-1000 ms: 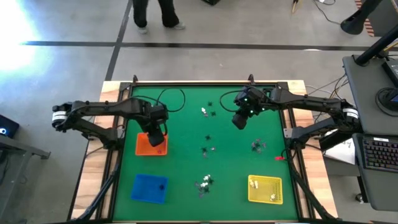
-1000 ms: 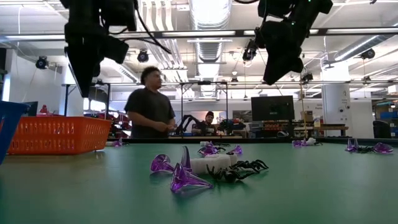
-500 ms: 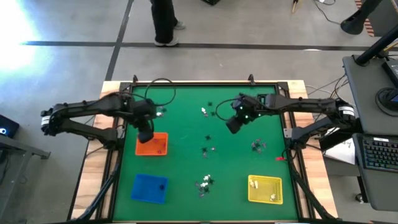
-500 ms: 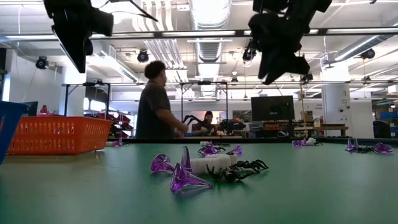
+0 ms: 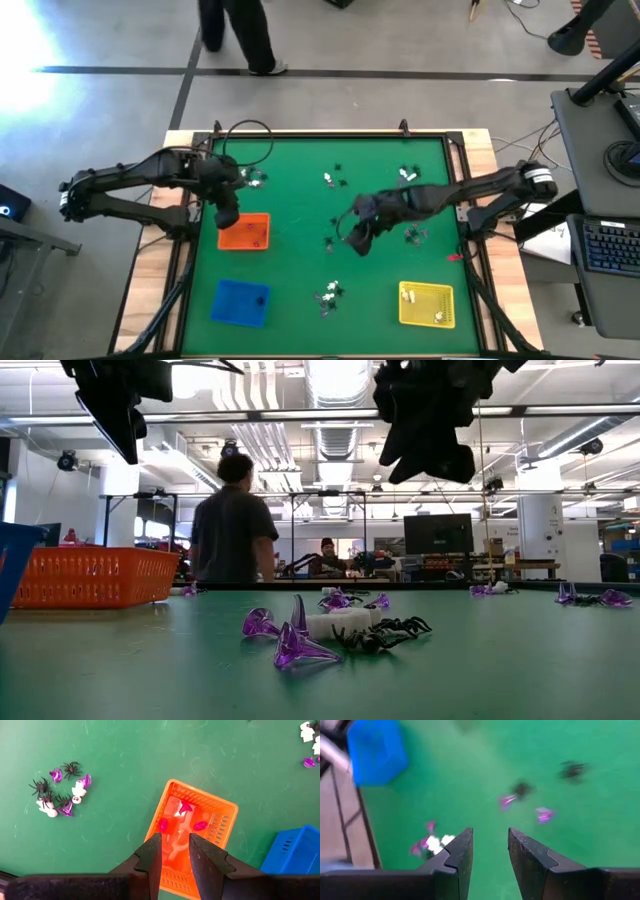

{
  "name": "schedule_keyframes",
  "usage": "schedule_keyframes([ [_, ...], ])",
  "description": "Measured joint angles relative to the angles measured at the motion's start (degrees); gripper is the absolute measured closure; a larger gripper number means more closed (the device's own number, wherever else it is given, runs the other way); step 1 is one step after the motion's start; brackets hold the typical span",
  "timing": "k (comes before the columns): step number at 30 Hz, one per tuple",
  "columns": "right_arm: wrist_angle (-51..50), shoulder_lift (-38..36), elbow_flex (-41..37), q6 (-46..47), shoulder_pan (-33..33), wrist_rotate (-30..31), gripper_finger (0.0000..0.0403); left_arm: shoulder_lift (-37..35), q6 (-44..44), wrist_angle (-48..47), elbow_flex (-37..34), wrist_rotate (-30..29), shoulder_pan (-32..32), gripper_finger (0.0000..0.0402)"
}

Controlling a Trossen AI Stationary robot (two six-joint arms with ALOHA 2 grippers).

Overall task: Sort Halloween decoration
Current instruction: Put the white skeleton toy into the yellow bin

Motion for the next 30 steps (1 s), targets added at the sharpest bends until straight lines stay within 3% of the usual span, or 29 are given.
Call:
schedule_keyframes([
  [4, 4.8, 3.71, 0.11, -6.72, 3.69, -4.1, 0.0289, -0.42, 0.47, 0.12, 0.0, 0.0, 0.0, 0.0322],
  [11, 6.03, 7.64, 4.49, -13.58, 7.17, -4.06, 0.0289, -0.86, 0.44, 0.11, -0.02, 0.01, 0.0, 0.0322],
  [20, 5.8, 13.35, 8.99, -32.53, 8.1, -5.21, 0.0289, -0.79, 0.15, 0.0, -0.02, 0.08, -0.01, 0.0322],
  [30, 5.76, 20.36, 12.04, -39.6, 8.6, -5.13, 0.0289, -0.79, -2.9, -0.55, -0.07, 0.13, 0.0, 0.0322],
])
